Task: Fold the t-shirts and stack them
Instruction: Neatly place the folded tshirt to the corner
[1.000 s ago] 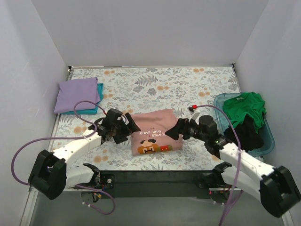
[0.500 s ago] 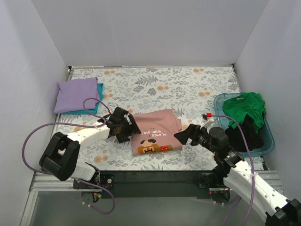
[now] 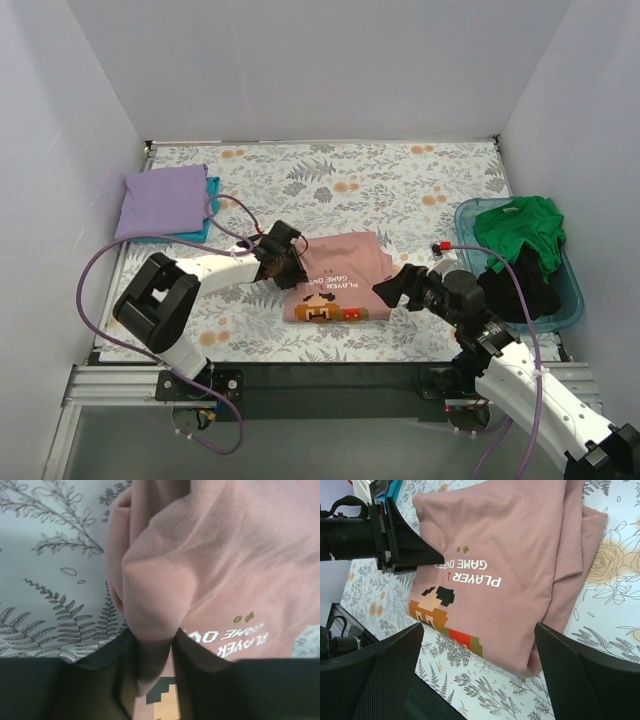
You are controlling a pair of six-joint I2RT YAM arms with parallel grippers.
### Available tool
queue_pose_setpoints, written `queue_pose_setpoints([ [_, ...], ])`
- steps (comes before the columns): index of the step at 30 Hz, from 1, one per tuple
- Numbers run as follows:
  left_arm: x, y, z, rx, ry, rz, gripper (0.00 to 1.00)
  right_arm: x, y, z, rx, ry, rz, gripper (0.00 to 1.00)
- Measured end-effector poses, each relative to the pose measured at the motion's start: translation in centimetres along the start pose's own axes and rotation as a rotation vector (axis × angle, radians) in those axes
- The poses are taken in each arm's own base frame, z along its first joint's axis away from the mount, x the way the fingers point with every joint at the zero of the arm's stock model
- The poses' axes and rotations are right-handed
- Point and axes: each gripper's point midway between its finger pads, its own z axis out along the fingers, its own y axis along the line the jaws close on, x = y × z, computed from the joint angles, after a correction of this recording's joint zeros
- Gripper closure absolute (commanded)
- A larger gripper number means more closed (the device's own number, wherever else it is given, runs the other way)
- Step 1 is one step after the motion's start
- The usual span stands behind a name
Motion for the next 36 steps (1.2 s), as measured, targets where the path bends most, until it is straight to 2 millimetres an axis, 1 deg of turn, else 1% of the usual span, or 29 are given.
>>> queue_pose_setpoints([
  [1,0.0,-0.2,0.3,-0.01,-0.006,0.009,0.92,-0.1,-0.1,0.0,0.006,-0.005,-0.002,0.02],
  [3,0.0,-0.8,0.8,-0.034,-0.013,0.021,1.0,-0.2,-0.2,-0.1,0.013,-0.013,-0.005,0.02],
  [9,-1.1,-2.1,1.5,-0.144,-0.047,0.047,1.0,-0.5,-1.2,-0.1,0.057,-0.031,-0.035,0.01],
  [11,-2.0,-2.2,1.6,-0.201,-0.078,0.064,1.0,-0.5,-1.7,-0.1,0.079,-0.034,-0.047,0.01],
  [13,-3.5,-2.0,1.7,-0.273,-0.133,0.101,1.0,-0.4,-2.2,0.0,0.1,-0.029,-0.06,0.02],
  [17,-8.3,-0.2,1.2,-0.467,-0.307,0.222,1.0,-0.2,-3.0,-0.1,0.134,-0.023,-0.086,0.02],
  [20,-12.1,0.8,0.4,-0.579,-0.408,0.34,1.0,-0.2,-3.5,-0.1,0.156,-0.024,-0.107,0.02],
  [23,-16.0,1.7,-0.8,-0.654,-0.485,0.425,1.0,-0.2,-4.0,-0.2,0.18,-0.027,-0.126,0.01],
  [29,-23.6,3.7,-2.7,-0.709,-0.57,0.517,1.0,-0.2,-4.9,-0.4,0.218,-0.025,-0.158,0.02],
  [33,-28.1,5.0,-4.5,-0.756,-0.622,0.572,1.0,0.0,-5.5,-0.6,0.244,-0.013,-0.18,0.02],
  [36,-31.0,5.3,-6.1,-0.78,-0.665,0.593,1.0,0.0,-6.0,-0.7,0.265,-0.013,-0.189,0.02],
])
